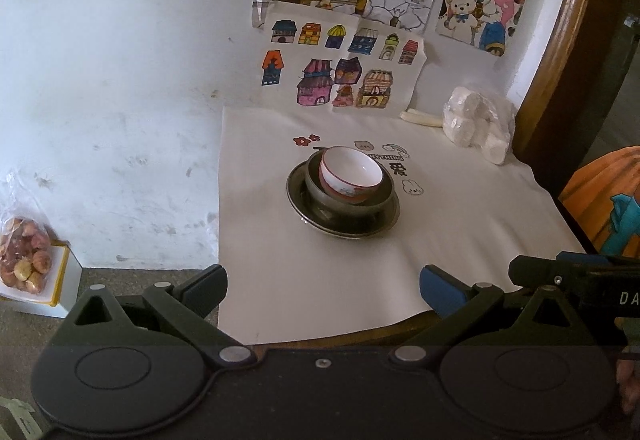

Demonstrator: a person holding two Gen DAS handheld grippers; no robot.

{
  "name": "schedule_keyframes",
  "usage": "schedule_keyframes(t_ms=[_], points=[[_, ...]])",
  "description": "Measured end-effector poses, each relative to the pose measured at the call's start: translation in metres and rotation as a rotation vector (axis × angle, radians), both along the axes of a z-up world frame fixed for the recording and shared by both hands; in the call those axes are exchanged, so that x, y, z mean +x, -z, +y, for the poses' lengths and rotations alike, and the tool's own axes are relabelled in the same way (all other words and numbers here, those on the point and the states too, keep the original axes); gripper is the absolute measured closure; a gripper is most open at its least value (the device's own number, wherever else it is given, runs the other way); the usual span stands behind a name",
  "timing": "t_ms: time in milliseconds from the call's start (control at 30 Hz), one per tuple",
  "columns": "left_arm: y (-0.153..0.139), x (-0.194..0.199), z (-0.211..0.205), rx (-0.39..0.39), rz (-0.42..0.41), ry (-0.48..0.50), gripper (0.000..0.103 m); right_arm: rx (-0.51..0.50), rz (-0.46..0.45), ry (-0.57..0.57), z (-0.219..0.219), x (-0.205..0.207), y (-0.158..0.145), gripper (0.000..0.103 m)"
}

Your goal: Organize plates and bowls

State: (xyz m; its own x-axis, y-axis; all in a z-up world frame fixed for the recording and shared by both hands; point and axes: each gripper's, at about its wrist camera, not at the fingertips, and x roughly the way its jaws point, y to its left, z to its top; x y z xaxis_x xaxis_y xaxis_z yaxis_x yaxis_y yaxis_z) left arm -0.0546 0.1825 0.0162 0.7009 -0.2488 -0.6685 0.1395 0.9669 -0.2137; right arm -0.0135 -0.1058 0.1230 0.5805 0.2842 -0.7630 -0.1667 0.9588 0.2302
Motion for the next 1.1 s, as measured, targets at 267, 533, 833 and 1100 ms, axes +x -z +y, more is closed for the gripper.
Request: schedule_keyframes(t_ms=[267, 533, 833, 1100], points=[[-0.002, -0.004, 0.002, -0.002, -0.011, 0.013, 0.001, -0.004, -0.017, 0.005, 0.001, -0.009, -0.004, 0.0], [-0.001, -0.005, 0.0, -0.006, -0.017, 0.015, 0.001, -0.008, -0.024, 0.005, 0.0, -0.012, -0.007, 0.0], [-0.002, -0.006, -0.004, -0.004, -0.018, 0.017, 0.001, -0.004, -0.03, 0.009, -0.004, -0.014, -0.008, 0.0], [-0.003, -0.005, -0.003, -0.004, -0.018, 0.016, 0.001, -0.003, -0.032, 0.005, -0.006, -0.013, -0.008, 0.0]])
